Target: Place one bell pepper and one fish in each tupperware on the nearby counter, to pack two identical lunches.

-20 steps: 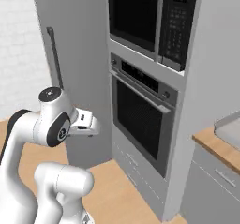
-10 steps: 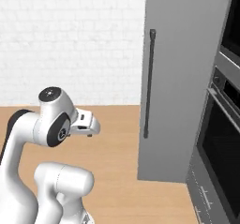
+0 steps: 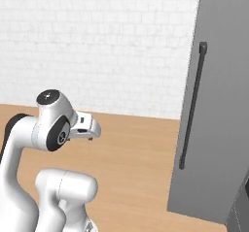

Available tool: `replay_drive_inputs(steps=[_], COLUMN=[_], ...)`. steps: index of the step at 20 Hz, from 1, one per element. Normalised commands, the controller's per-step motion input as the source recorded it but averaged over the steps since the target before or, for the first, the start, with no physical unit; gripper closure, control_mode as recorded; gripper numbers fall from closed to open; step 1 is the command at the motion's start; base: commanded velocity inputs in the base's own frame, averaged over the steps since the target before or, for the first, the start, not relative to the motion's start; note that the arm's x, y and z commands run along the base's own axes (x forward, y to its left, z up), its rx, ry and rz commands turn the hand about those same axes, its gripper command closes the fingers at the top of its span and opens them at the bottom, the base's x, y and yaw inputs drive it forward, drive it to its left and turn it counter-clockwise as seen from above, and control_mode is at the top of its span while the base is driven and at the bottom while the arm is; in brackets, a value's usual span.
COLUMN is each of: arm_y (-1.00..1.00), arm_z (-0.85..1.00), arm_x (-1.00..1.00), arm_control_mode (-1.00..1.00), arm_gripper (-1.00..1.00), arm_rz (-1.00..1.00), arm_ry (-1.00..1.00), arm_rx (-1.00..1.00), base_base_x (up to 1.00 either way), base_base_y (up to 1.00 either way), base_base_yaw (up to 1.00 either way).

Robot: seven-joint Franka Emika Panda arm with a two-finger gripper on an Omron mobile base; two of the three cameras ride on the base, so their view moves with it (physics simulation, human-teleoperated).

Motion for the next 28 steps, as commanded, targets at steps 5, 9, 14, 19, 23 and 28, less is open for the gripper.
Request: replay_drive_inputs(steps=[5,9,14,19,23,28], arm_y=[0.00,0.00,0.00,0.00,0.00,0.00], arm_z=[0.00,0.00,0.00,0.00,0.00,0.00], arm_x=[0.00,0.00,0.00,0.00,0.00,0.00], arm_control_mode=[1.00,1.00,1.00,1.00,1.00,1.00], arm_gripper=[-1.00,-1.00,-1.00,-1.00,-1.00,-1.00], arm_rz=[0.00,0.00,0.00,0.00,0.00,0.00], arm_ry=[0.00,0.00,0.00,0.00,0.00,0.00], arm_rx=[0.00,0.00,0.00,0.00,0.00,0.00], base_base_x=[1.00,1.00,1.00,1.00,0.91,0.71], base_base_y=[0.28,0.26,0.32,0.50,0.66,0.65], base_base_yaw=[0.01,0.00,-0.04,-0.33,-0.66,-0.75])
